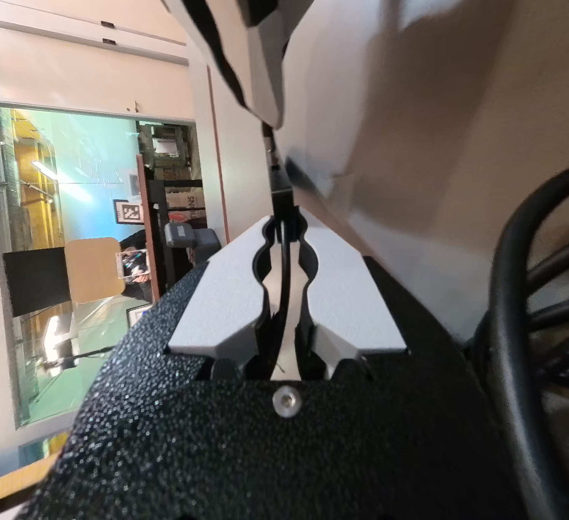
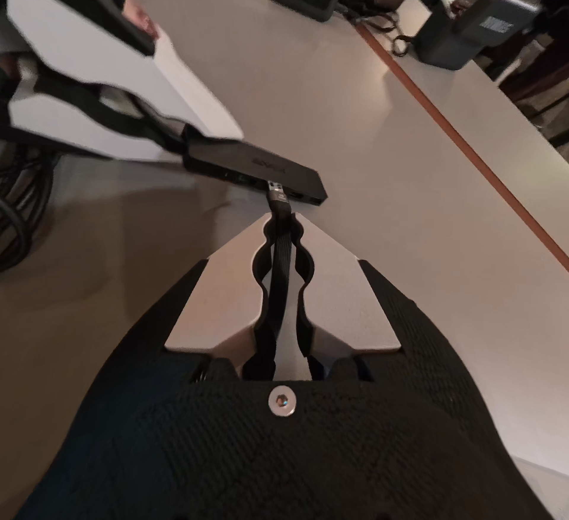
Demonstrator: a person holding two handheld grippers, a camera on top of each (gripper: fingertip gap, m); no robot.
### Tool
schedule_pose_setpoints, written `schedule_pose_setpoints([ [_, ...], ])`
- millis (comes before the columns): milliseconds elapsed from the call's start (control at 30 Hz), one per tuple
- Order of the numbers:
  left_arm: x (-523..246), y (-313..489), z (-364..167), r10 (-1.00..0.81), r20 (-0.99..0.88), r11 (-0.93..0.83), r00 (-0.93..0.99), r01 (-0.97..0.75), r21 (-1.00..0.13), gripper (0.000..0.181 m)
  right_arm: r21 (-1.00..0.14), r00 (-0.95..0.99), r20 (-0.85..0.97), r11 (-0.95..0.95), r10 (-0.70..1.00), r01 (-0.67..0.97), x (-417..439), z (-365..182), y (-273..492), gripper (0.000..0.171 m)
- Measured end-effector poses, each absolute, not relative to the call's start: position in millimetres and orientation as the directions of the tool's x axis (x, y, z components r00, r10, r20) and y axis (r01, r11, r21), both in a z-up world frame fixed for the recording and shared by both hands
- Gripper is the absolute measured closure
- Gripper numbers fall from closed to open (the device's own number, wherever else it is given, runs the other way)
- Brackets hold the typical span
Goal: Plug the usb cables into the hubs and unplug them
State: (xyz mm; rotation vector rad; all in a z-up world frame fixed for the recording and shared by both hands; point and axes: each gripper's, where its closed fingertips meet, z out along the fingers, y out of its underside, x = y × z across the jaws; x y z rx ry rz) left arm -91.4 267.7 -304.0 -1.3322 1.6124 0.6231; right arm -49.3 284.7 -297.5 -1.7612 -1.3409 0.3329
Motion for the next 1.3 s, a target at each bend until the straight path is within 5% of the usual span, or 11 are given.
schedule_pose_setpoints([
  [567, -98, 280, -320, -0.678, -0.677, 0.195, 0.285, -0.818, -0.54, 0.16, -0.704, 0.335, 0.419, 0.07, 0.844, 0.706, -57, -296, 282, 0.163],
  [733, -98, 279, -305, -0.55, -0.815, 0.27, 0.184, -0.884, -0.381, 0.172, -0.736, 0.345, 0.391, 0.065, 0.854, 0.674, -55, -288, 281, 0.164],
  [1133, -89, 268, -304, -0.549, -0.83, 0.319, 0.099, -0.893, -0.318, 0.172, -0.746, 0.333, 0.373, 0.066, 0.866, 0.663, -51, -285, 281, 0.165],
  [1300, -88, 267, -305, -0.522, -0.851, 0.327, 0.061, -0.907, -0.266, 0.171, -0.645, 0.257, 0.458, 0.12, 0.851, 0.755, -53, -293, 276, 0.165],
])
